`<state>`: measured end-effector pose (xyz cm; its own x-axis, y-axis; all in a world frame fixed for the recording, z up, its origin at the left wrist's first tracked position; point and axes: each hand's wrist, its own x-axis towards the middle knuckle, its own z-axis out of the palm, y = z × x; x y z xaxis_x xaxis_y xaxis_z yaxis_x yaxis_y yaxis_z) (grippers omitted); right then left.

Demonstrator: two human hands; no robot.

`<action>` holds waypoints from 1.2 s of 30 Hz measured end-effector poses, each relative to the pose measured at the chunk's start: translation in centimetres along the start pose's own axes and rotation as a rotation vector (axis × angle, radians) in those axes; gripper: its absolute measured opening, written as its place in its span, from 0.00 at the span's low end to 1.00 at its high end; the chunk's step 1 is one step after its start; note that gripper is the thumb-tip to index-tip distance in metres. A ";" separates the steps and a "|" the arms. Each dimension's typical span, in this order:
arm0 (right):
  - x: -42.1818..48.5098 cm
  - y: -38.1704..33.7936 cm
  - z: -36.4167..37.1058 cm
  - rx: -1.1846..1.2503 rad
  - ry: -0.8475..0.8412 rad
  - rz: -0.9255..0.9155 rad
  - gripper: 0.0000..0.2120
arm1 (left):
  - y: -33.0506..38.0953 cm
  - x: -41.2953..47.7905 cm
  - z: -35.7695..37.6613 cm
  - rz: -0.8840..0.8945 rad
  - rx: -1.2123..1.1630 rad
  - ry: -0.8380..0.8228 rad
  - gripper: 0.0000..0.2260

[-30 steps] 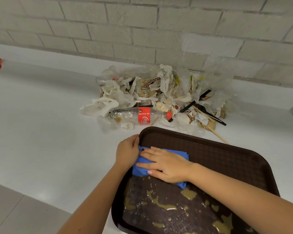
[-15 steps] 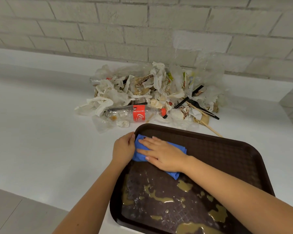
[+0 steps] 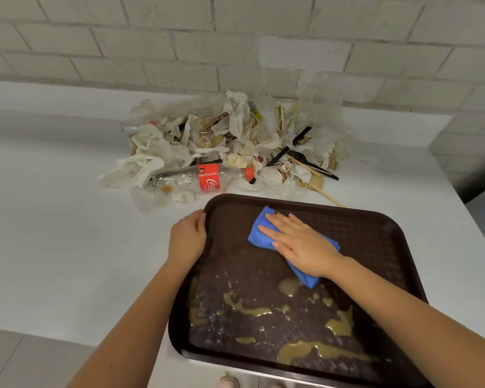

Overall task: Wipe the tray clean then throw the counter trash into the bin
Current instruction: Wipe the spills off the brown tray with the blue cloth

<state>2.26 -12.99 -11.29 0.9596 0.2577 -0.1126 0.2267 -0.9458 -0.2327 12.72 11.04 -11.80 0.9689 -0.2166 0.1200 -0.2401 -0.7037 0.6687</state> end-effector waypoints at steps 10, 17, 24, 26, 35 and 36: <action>-5.9 5.1 -0.5 -0.033 0.046 0.242 0.31 | 0.6 -0.3 -0.3 -0.043 -0.014 -0.027 0.15; -8.8 5.7 -0.5 0.000 0.113 0.432 0.30 | 1.0 -0.5 -0.3 -0.059 -0.026 0.006 0.15; -10.5 5.1 -0.4 -0.004 0.093 0.683 0.24 | 0.9 -0.5 -0.2 -0.062 -0.027 0.009 0.15; -11.3 5.1 -0.7 -0.024 0.036 0.710 0.25 | 0.8 -0.5 -0.2 -0.067 -0.038 -0.001 0.15; -9.0 4.3 -0.5 -0.099 0.081 0.595 0.24 | 0.3 -0.4 -0.1 -0.074 -0.089 -0.034 0.12; -8.4 4.0 -0.4 -0.100 0.073 0.563 0.24 | 0.1 -0.4 0.0 -0.076 -0.084 -0.034 0.11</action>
<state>-4.82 -19.01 -10.90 0.9452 -0.3016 -0.1246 -0.3110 -0.9483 -0.0636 12.35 11.04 -11.72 0.9811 -0.1888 0.0425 -0.1588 -0.6601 0.7342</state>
